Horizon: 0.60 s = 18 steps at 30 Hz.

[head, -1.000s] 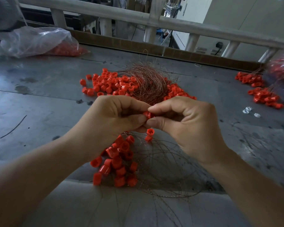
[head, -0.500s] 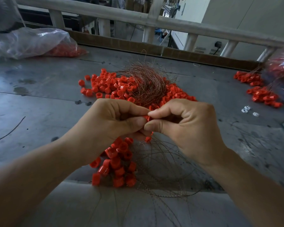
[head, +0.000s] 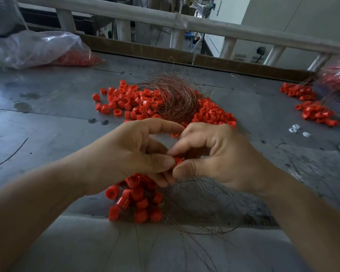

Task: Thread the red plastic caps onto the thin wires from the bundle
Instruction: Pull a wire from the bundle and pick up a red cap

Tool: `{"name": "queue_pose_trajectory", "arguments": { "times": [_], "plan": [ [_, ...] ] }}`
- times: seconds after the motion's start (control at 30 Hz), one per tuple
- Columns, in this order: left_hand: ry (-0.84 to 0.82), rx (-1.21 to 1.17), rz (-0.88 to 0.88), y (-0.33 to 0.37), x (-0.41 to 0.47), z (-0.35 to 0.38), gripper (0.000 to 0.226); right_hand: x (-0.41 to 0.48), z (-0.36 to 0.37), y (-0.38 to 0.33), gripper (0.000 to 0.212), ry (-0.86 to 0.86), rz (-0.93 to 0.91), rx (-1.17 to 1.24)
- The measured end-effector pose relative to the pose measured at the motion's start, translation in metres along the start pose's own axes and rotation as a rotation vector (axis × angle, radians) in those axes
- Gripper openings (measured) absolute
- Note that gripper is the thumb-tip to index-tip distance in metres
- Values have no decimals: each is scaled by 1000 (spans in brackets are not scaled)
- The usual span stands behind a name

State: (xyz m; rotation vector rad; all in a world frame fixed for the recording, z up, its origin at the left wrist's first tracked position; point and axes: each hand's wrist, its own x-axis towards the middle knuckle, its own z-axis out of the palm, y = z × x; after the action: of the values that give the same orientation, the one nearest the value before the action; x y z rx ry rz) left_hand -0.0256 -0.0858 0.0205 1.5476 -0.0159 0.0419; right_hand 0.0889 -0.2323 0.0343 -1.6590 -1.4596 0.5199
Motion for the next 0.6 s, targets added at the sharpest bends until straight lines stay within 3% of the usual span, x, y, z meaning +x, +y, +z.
{"name": "queue_pose_trajectory", "arguments": {
  "times": [0.1, 0.23, 0.4, 0.6],
  "plan": [
    [0, -12, 57, 2, -1, 1, 49, 1, 0, -4, 15, 88, -83, -117],
    [58, 125, 156, 2, -1, 8, 74, -1, 2, -9, 13, 180, -162, -237],
    [104, 211, 225, -1, -4, 15, 72, -2, 10, -7, 9, 195, -197, -310],
    [106, 262, 278, 5, -8, 20, 41, -4, 12, -7, 6, 206, -199, -223]
  ]
}}
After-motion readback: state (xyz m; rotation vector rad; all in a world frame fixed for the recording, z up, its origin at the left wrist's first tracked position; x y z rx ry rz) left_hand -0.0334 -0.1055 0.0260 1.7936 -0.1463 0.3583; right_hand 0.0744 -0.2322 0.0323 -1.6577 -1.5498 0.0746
